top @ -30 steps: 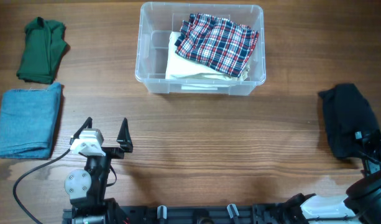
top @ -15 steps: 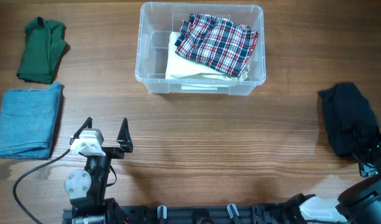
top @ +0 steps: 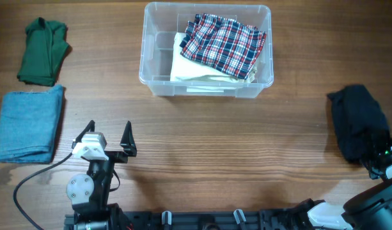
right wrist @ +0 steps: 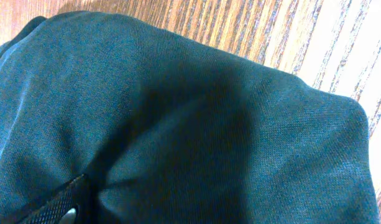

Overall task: Pack container
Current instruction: 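Lower the right gripper onto the navy cloth and grasp it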

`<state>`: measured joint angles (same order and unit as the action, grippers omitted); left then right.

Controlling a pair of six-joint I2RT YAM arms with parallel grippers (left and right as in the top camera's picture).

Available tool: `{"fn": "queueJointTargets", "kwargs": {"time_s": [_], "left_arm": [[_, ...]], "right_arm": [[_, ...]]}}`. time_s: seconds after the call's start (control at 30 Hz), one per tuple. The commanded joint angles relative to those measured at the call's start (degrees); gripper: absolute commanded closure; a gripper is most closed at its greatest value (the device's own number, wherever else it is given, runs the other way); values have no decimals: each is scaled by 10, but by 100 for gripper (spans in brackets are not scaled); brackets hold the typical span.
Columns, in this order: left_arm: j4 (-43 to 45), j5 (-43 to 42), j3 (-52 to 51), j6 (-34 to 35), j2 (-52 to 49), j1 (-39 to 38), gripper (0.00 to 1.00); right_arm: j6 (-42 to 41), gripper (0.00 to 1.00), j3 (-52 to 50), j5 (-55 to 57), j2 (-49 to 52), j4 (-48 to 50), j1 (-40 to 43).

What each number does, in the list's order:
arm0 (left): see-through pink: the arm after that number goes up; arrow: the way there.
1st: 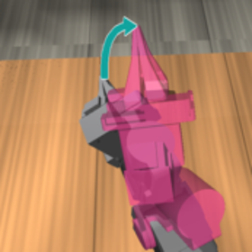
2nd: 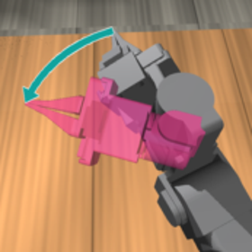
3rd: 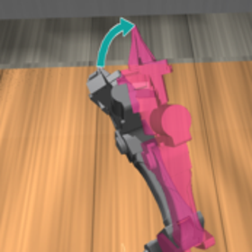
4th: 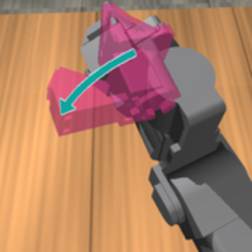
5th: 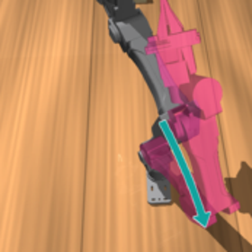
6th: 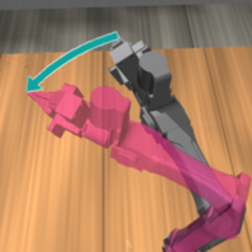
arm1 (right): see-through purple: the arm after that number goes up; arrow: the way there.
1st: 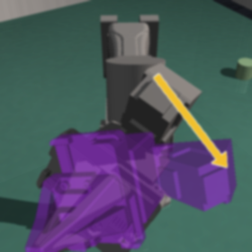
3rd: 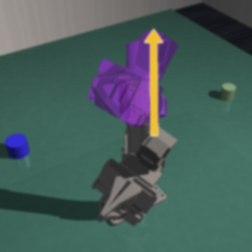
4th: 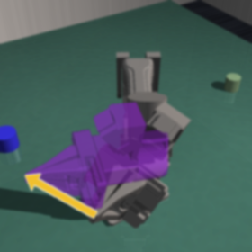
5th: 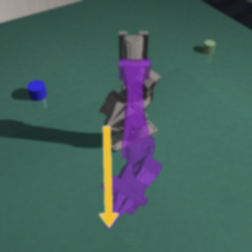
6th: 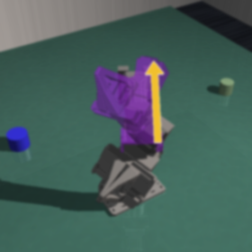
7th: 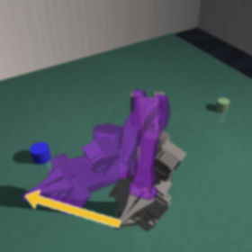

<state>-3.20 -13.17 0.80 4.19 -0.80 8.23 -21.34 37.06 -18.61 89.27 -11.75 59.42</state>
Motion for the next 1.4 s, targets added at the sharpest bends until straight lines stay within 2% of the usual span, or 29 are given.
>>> {"fn": "queueJointTargets", "kwargs": {"time_s": [0.0,0.43,0.67,0.77,0.87,0.97,1.13,1.37], "left_arm": [[0,6,-5,7,4,3,0],[0,6,-5,8,4,3,0],[0,6,-5,7,4,3,0],[0,6,-5,7,4,3,0],[0,6,-5,7,4,3,0],[0,6,-5,7,4,3,0],[0,6,-5,7,4,3,0],[0,6,-5,7,4,3,0]], "right_arm": [[-14,7,-72,-146,70,-20,-26],[-33,11,-75,-155,70,2,-121],[-43,12,-75,-144,70,13,-130],[-42,9,-75,-144,69,1,-130],[-41,1,-75,-145,67,-15,-130],[-24,0,-74,-149,58,-35,-130],[-15,0,-69,-140,-3,-70,-130],[-4,0,-26,-132,-151,-192,-130]]}}
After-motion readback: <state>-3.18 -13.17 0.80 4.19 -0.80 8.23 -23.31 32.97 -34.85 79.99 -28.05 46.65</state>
